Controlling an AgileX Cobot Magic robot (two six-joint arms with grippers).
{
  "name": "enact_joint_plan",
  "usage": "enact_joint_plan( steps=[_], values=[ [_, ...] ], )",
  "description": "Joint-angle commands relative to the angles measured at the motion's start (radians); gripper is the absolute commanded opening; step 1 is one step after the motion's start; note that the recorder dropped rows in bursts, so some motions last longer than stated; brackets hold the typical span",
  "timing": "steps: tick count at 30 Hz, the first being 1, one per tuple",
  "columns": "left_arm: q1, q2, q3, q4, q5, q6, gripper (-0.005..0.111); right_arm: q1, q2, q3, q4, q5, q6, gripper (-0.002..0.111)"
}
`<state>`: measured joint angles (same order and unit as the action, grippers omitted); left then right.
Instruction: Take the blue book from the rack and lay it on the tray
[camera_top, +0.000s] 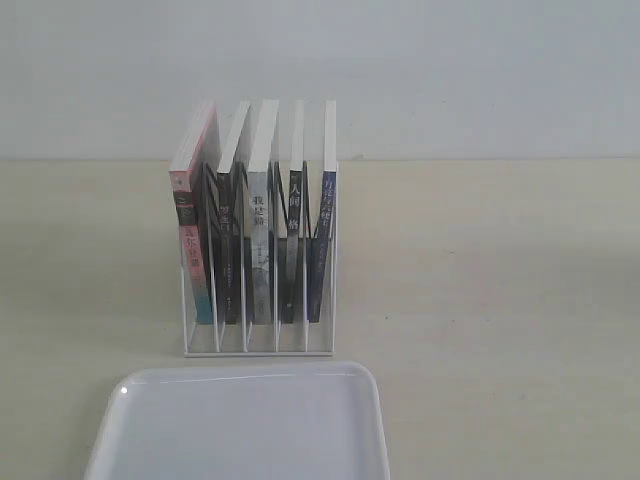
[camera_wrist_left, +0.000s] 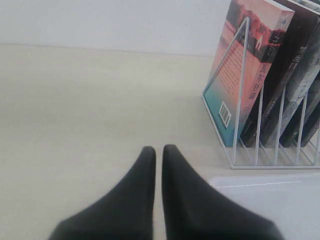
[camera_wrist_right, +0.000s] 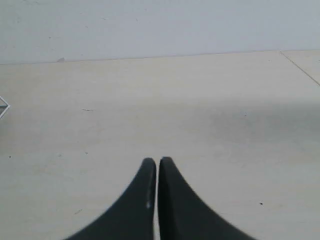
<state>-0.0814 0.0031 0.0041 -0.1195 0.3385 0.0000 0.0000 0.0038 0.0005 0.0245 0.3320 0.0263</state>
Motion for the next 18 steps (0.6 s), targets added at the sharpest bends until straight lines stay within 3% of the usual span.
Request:
enact_joint_plan(
  steps=[1, 13, 17, 18],
  values=[
    [0.001, -0.003, -0.004, 0.004, -0.004, -0.006, 0.004, -0.001, -0.004, 0.000, -0.007, -0.010, -0.003, 0.001],
    [0.001, -0.003, -0.004, 0.004, -0.004, -0.006, 0.004, -0.001, -0.004, 0.000, -0.013, -0.022, -0.026, 0.001],
    [0.001, -0.003, -0.004, 0.004, -0.004, -0.006, 0.004, -0.001, -0.004, 0.000, -0.013, -0.133, -0.037, 0.001],
    [0.001, -0.003, -0.004, 0.004, -0.004, -0.006, 0.004, -0.001, -0.004, 0.000, -0.013, -0.242, -0.037, 0.001]
  ],
)
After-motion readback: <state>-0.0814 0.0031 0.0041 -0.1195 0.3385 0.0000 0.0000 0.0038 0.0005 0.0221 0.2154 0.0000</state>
